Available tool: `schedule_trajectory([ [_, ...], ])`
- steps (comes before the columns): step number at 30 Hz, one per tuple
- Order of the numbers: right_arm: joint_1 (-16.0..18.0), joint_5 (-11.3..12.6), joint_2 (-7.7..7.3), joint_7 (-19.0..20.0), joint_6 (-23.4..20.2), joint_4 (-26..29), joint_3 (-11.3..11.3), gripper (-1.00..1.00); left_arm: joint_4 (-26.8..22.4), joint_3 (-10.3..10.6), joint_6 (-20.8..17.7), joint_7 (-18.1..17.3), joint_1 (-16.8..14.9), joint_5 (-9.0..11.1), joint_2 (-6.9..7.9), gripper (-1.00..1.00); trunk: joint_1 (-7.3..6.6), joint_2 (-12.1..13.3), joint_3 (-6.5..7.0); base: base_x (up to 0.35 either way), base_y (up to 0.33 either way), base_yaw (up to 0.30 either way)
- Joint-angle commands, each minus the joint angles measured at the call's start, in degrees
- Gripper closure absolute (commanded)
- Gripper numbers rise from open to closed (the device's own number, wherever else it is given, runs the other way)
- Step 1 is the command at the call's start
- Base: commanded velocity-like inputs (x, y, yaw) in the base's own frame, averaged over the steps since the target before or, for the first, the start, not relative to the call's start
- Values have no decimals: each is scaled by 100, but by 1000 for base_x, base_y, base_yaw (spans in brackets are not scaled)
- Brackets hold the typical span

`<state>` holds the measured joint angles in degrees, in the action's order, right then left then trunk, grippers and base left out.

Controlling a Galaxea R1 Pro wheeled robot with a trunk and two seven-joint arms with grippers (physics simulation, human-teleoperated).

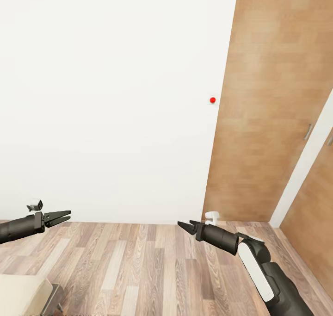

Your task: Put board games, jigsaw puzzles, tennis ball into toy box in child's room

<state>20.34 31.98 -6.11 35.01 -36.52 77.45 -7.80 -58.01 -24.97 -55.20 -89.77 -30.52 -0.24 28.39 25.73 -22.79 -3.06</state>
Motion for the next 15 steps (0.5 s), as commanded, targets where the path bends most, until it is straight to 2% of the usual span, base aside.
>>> schedule_trajectory([
  [1,5,41,-4,-11,-39,5,-3,-100,0,1,-61,-23,-6,-7,0,-100,5,-13,-13,121,0,292],
  [15,5,44,-4,-16,-40,4,-5,-100,0,1,-61,-23,-6,-4,0,-100,5,-13,-13,178,0,292],
])
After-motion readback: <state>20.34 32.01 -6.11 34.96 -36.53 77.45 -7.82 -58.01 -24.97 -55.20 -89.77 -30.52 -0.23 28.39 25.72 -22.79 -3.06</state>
